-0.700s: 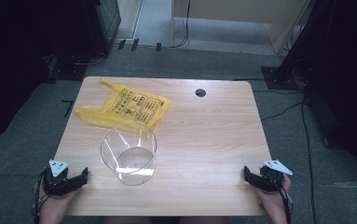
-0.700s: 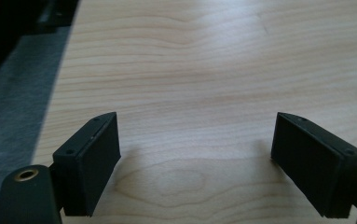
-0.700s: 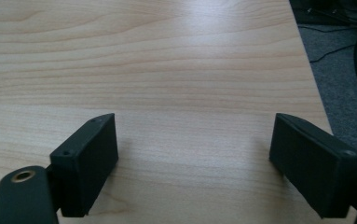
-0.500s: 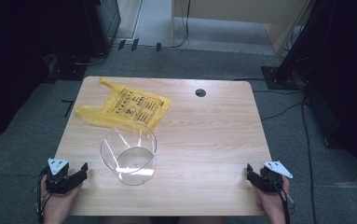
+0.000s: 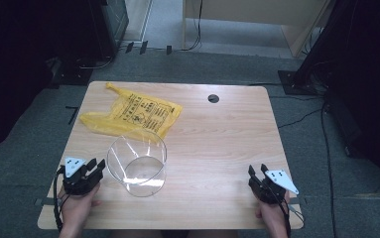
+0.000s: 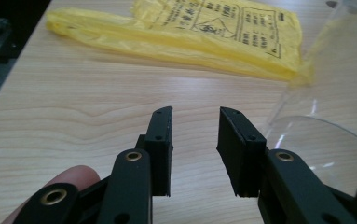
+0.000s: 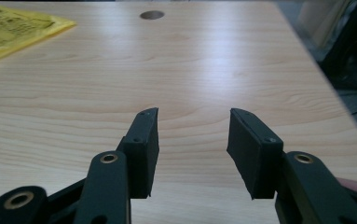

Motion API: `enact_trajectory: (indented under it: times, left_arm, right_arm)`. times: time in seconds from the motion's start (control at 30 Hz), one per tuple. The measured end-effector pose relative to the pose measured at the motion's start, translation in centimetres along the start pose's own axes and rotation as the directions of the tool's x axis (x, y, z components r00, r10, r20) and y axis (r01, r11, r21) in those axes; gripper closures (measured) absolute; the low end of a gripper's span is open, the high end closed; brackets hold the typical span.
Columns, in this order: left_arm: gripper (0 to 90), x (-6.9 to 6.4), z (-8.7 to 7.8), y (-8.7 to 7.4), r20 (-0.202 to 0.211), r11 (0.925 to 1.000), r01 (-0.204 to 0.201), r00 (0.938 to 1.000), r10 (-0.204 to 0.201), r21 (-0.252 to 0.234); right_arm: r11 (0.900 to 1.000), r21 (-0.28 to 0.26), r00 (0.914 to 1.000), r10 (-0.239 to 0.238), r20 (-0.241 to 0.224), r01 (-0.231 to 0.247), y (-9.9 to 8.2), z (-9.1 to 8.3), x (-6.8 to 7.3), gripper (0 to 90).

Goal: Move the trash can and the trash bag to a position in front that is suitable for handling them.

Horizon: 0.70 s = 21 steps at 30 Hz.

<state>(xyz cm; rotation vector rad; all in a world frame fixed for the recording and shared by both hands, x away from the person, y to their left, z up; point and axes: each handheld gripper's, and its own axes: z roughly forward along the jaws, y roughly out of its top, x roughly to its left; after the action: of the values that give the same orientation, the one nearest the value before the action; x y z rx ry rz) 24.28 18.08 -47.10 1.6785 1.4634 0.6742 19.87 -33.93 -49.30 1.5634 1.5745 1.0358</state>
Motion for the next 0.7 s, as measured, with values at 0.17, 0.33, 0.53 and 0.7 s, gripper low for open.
enact_trajectory:
  times: [0.17, 0.33, 0.53, 0.7]
  left_arm:
    - [68.2, -1.1, 0.3, 0.3, 0.026, 1.0, -0.009, 0.9996, 0.009, 0.001]
    - [73.6, -2.2, 0.5, 0.6, 0.044, 0.9999, -0.015, 0.9989, 0.015, -0.006]
    - [77.7, -3.6, 0.7, 0.5, 0.056, 0.9998, -0.017, 0.9983, 0.017, -0.005]
    - [78.1, -4.9, 1.1, 0.6, 0.067, 0.9995, -0.03, 0.9973, 0.03, 0.002]
  right_arm:
    - [0.9986, 0.049, 0.9984, 0.023, -0.051, -0.021, 0.3, 0.4, 2.2, 55.8]
    - [0.9979, 0.064, 0.9953, 0.01, -0.097, -0.004, 1.1, 0.8, 4.9, 62.1]
    - [0.9978, 0.067, 0.9862, 0.01, -0.165, 0.001, 1.8, 1.2, 7.7, 67.3]
    - [0.9978, 0.058, 0.9755, -0.018, -0.219, 0.031, 2.4, 2.0, 10.1, 70.7]
